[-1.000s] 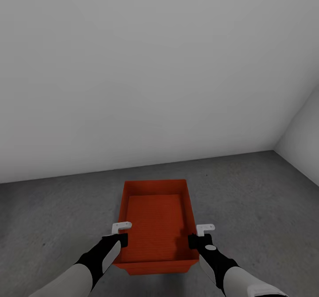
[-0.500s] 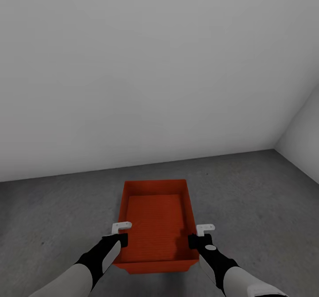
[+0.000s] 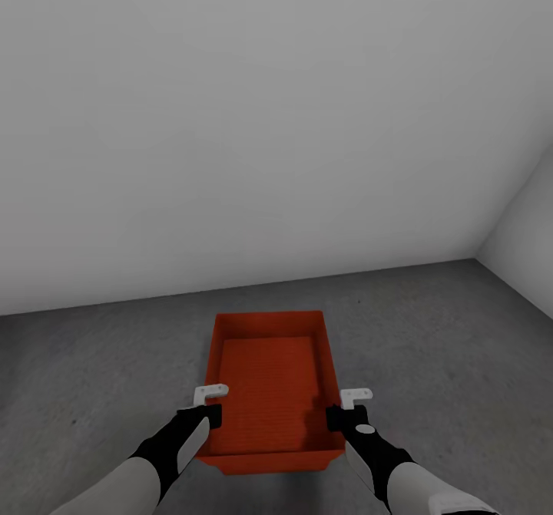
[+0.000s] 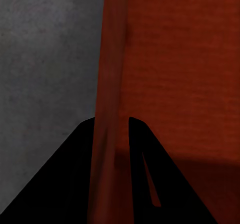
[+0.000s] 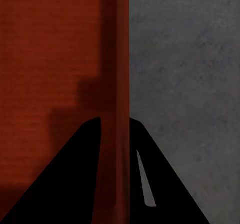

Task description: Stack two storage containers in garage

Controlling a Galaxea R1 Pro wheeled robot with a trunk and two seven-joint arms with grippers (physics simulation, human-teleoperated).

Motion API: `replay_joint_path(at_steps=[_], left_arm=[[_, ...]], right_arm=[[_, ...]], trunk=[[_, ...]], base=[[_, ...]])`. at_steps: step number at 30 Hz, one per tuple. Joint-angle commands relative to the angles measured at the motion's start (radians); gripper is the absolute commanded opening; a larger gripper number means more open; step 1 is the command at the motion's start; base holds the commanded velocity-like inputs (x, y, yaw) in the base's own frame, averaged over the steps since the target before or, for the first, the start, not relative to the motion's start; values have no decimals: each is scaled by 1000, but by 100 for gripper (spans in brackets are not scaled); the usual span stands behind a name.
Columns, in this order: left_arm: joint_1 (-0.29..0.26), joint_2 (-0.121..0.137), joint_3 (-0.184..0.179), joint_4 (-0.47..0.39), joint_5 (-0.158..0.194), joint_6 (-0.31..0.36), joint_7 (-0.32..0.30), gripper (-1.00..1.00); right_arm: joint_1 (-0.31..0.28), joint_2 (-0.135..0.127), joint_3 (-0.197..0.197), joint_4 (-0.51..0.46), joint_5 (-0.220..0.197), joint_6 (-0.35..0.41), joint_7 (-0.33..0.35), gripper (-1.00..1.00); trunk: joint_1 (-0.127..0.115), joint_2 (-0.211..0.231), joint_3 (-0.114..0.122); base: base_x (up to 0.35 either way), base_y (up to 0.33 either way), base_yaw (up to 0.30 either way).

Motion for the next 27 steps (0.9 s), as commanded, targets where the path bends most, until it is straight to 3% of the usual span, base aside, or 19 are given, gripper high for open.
replay_joint_path(at_steps=[1,27], left_arm=[[-1,2,37,-4,-27,-49,14,-100],[-1,2,37,-5,-27,-49,13,-100]], right_arm=[[0,-13,1,7,5,-4,-53,-100],[0,-13,1,10,5,-4,-54,-100]], trunk=[[0,0,-1],[0,0,-1]], base=[[0,0,0],[63,8,0]])
